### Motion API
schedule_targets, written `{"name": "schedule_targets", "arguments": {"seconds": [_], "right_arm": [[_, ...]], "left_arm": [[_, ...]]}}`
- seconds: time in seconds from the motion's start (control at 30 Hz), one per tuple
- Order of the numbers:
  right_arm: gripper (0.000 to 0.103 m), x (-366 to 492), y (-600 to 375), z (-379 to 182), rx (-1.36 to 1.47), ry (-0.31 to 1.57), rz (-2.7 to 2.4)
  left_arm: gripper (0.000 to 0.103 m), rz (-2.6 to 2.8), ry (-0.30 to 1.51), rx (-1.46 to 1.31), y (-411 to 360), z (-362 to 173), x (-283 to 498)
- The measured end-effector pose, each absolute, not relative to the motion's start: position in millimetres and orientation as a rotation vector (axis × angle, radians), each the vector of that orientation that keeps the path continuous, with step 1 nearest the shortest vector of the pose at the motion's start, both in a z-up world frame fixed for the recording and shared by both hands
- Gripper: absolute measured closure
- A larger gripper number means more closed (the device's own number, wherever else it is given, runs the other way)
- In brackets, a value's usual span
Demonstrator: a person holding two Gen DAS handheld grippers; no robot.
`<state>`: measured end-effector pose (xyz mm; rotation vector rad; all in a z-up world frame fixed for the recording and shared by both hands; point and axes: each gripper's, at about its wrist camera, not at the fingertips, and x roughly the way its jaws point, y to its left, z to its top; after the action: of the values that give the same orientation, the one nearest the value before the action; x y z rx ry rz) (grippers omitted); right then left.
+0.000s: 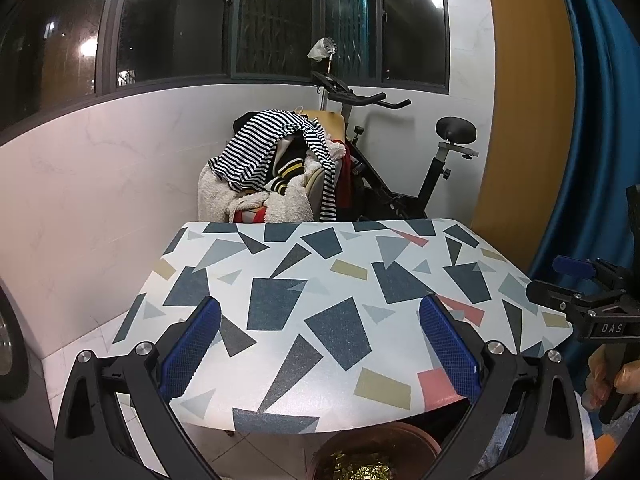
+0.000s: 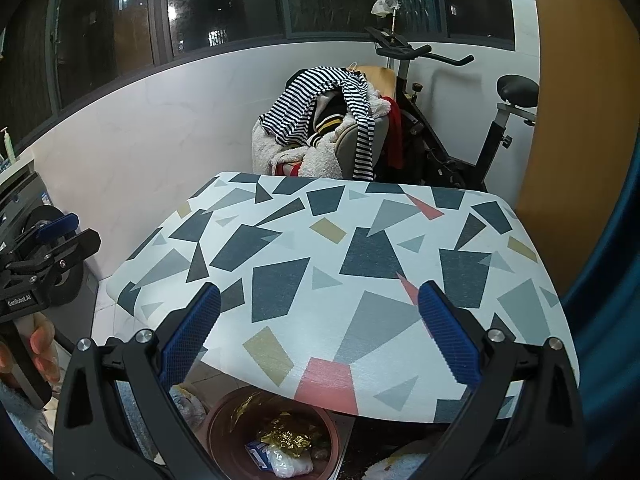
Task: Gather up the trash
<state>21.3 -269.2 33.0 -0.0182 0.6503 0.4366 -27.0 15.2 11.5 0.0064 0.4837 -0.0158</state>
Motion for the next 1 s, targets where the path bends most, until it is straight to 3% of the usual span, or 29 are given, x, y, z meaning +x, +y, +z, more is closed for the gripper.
{"name": "schedule_targets", "arguments": {"seconds": [1.0], "right_arm": [[0.006, 21.2, -273.4, 37.7, -0.026, 0.643, 0.432]], "left_arm": [[0.006, -0.011, 0.496, 0.023, 15.3, 4.7, -29.8]]}}
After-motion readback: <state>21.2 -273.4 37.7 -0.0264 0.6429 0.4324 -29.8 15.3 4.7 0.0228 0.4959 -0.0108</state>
